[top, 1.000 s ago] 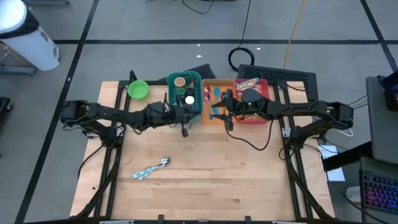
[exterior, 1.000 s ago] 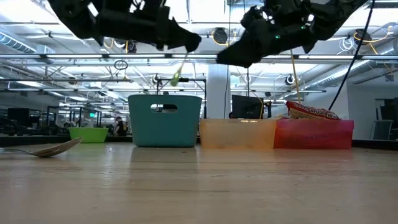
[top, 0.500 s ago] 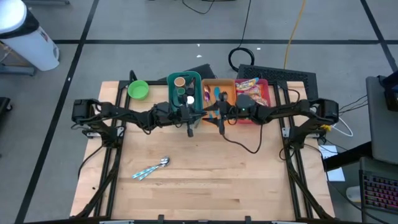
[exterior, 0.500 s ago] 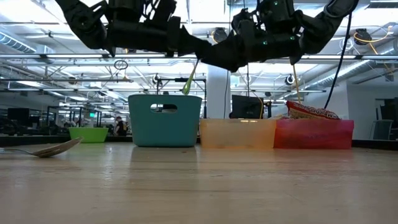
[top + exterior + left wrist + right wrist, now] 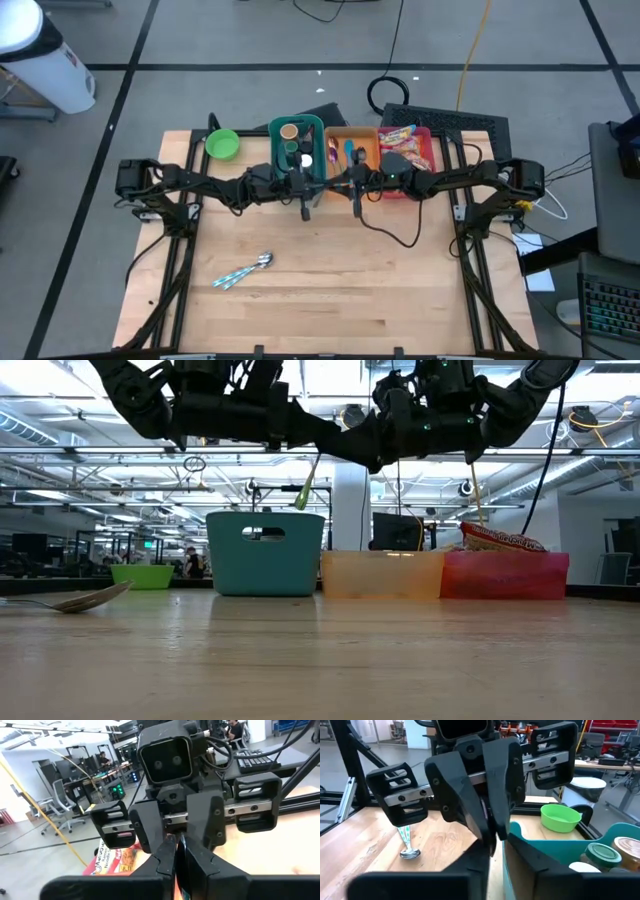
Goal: Pick & Place Food Item
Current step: Put the purple spoon into the orange bin
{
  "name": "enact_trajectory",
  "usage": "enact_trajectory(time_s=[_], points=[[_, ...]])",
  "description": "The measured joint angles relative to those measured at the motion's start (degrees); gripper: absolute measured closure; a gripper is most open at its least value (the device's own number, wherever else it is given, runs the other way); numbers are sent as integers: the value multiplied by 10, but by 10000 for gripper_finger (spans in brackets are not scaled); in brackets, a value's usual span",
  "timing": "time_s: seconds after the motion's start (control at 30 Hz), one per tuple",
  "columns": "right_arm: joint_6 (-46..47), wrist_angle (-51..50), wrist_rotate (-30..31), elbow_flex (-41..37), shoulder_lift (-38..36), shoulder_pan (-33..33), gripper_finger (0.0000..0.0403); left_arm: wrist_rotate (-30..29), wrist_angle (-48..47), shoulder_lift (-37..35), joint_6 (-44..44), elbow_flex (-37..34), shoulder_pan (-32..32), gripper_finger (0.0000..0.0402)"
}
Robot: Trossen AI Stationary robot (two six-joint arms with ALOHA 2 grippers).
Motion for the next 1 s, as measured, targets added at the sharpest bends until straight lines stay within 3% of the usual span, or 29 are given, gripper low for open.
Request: enact_trajectory(time_s=[0.13,0.27,0.5,0.73,1.0], points=[[-11,-1,-4,0,0,0,393,6,-1,0,-4,0,0,392],[-14,3,-4,0,0,0,397,2,1,0,-4,0,-1,383],[-26,0,-14,0,0,0,401,-83,7,-1,-25,0,-18,256],[-29,-61,-17,1,-12,-21,402,-95,-18,-42,-50,0,-26,122],[-67,-139,-16,1,-75,-116,402,-98,-150,-123,-75,0,-26,65]])
